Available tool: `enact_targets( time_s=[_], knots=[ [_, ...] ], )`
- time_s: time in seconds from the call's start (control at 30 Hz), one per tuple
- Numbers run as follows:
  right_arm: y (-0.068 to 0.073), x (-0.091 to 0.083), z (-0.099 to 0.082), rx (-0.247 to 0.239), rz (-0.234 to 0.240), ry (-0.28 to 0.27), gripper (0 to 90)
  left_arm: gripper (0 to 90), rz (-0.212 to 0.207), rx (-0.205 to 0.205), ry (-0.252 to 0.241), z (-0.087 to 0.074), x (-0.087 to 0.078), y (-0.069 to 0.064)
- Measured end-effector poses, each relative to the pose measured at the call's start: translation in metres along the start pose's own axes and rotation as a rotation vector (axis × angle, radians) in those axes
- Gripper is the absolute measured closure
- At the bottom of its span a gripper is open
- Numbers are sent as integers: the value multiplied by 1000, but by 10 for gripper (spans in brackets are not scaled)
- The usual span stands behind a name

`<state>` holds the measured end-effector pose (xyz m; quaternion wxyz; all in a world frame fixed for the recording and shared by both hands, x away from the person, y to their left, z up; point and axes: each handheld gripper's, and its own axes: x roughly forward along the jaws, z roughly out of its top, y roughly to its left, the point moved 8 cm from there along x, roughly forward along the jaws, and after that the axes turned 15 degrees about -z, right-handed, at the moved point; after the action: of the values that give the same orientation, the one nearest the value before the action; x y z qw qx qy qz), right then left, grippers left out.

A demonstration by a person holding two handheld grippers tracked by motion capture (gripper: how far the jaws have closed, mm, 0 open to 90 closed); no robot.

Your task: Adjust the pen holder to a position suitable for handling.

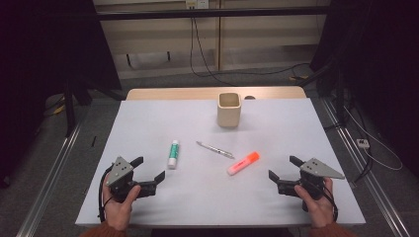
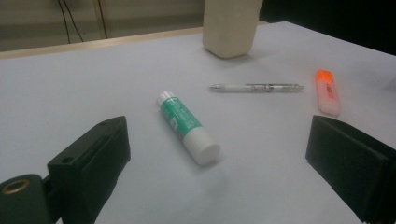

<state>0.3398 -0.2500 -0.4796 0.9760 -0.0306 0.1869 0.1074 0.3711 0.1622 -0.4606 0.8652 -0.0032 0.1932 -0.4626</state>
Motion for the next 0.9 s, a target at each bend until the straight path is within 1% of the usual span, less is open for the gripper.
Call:
enact_targets(
  time_s=[0.13,0.23,0.27,0.3,0.33,0.37,0.4,0.47,0.53,0.57,0.6,0.63,0.7,0.73,0.77,0.8,0.83,0.87,0.9],
  knots=[
    [-1,1,-1,-1,-4,11,42,63,3,5,6,0,0,1],
    [-2,1,-1,-2,-17,15,39,63,1,5,15,-1,1,0],
    [-3,1,0,-6,-29,15,39,63,1,3,16,-2,1,0],
    [-4,3,0,-7,-51,30,46,64,1,2,19,-2,1,0],
    [-5,4,0,-7,-57,36,51,64,2,2,22,-2,1,0],
    [-5,4,0,-7,-57,36,51,64,6,5,24,-2,1,0],
    [-4,7,4,-14,-55,36,54,64,8,5,24,-3,2,1],
    [-5,10,9,-20,-54,38,52,64,8,-2,32,-4,2,2],
    [-3,13,13,-25,-42,44,46,64,8,-1,37,-5,2,3],
    [-2,15,14,-20,-31,57,42,64,6,-6,37,-5,3,2],
    [-2,15,14,-20,-31,57,42,64,4,-15,39,-6,3,1],
    [2,18,15,-31,-6,94,47,64,2,-19,47,-7,3,0],
    [3,19,17,-39,-1,86,47,64,-7,-21,50,-8,4,-3],
    [4,22,21,-50,0,72,36,64,-9,-16,55,-8,4,-3],
    [4,22,21,-50,0,72,36,64,-10,-18,48,-7,4,-4],
    [5,27,25,-51,18,68,37,64,-8,-16,49,-7,5,-4],
    [5,27,25,-51,18,68,37,64,-10,-5,52,-6,4,-4],
    [6,29,26,-47,24,76,39,64,-11,-1,53,-6,4,-4],
    [9,34,30,-18,58,100,40,65,-11,1,53,-6,4,-4]
  ],
)
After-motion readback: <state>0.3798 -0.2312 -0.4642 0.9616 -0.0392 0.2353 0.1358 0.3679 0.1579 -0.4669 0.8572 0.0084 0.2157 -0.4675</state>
